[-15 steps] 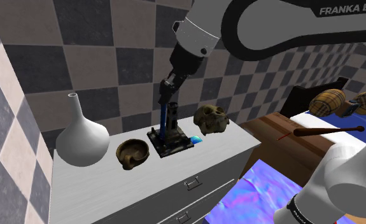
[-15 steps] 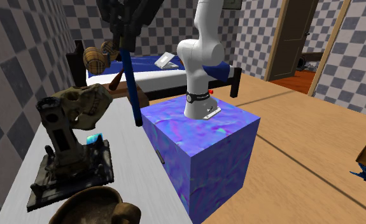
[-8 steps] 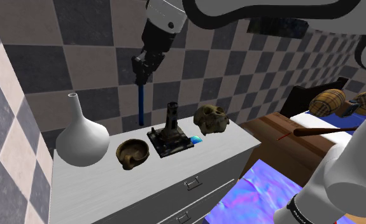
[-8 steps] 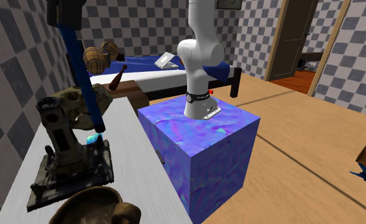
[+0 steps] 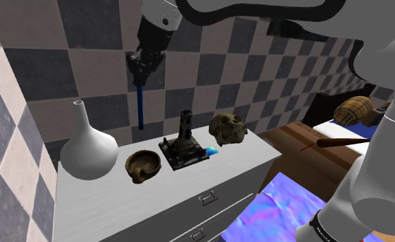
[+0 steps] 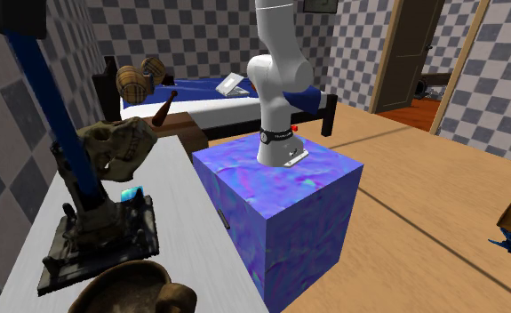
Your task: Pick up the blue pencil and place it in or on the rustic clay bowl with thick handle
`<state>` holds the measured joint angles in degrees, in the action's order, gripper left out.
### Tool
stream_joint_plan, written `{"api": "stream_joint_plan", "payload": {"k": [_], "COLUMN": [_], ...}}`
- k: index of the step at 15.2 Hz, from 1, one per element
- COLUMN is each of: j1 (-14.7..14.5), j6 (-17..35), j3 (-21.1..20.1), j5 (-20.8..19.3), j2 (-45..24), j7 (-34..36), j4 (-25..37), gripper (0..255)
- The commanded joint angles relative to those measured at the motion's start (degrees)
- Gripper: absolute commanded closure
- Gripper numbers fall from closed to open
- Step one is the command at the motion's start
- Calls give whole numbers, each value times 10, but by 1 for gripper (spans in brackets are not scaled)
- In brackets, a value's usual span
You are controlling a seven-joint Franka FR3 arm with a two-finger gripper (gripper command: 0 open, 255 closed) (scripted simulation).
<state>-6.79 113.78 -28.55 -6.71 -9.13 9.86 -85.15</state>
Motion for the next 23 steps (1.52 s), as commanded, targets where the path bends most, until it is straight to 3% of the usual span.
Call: {"api": "stream_joint_plan", "payload": {"k": [1,23], "j1": [2,7], "j6": [16,187], "j3": [1,7], "j5": [2,-10], "j2": [3,-3], "j7": [-1,12], "j4": [-18,-184], "gripper": [255,255]}}
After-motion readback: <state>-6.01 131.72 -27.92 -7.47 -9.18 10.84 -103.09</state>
